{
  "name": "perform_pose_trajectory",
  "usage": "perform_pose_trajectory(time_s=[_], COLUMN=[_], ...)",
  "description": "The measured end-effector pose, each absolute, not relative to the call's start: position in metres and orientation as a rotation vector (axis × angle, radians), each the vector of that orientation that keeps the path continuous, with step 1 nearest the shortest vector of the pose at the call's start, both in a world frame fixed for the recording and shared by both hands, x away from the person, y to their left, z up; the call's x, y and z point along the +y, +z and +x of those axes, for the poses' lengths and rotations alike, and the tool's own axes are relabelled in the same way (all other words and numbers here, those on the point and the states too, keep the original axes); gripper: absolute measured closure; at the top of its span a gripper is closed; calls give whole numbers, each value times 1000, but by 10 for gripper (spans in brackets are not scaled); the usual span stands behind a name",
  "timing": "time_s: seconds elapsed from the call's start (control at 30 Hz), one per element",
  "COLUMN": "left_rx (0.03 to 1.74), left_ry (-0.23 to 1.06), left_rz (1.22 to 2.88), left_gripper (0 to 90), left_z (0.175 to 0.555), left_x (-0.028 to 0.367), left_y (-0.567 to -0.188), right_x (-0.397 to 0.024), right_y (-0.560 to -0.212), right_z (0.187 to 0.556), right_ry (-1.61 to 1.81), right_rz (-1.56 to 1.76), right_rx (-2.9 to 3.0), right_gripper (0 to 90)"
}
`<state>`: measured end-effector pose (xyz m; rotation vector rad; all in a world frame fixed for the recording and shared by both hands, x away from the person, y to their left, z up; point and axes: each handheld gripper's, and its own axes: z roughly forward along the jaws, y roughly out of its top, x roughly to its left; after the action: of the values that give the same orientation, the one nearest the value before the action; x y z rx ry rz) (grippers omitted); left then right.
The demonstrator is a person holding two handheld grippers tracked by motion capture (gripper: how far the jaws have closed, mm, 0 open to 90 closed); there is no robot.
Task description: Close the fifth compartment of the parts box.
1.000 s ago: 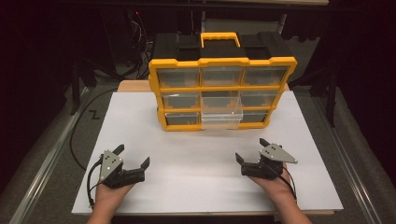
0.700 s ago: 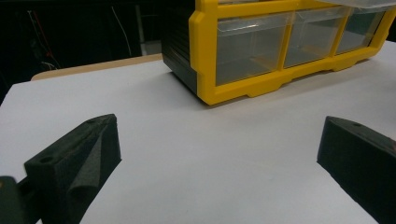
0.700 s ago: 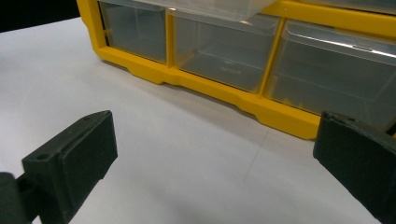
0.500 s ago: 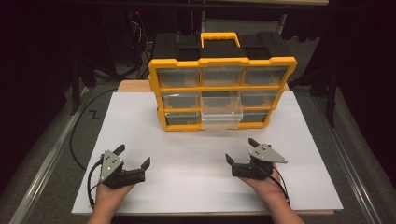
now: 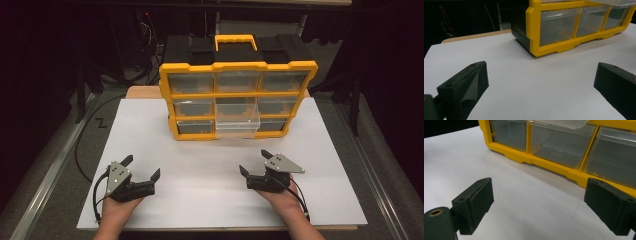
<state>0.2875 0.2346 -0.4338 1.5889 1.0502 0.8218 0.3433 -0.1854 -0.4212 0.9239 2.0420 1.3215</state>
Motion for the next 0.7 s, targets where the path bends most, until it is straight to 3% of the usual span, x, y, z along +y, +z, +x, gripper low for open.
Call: perform_pose_trajectory(time_s=[0.4,0.7], left_rx=[1051,1049], left_ry=[817,816], left_rz=[1584,1584], left_gripper=[1,1], left_z=[288,288], left_x=[235,236], left_y=[-434,-434], right_x=[-187,-191], right_y=[-421,-421], right_z=[341,340], right_ry=[1327,1351], right_rz=[940,952], right_rx=[2032,2010], right_gripper=[246,439])
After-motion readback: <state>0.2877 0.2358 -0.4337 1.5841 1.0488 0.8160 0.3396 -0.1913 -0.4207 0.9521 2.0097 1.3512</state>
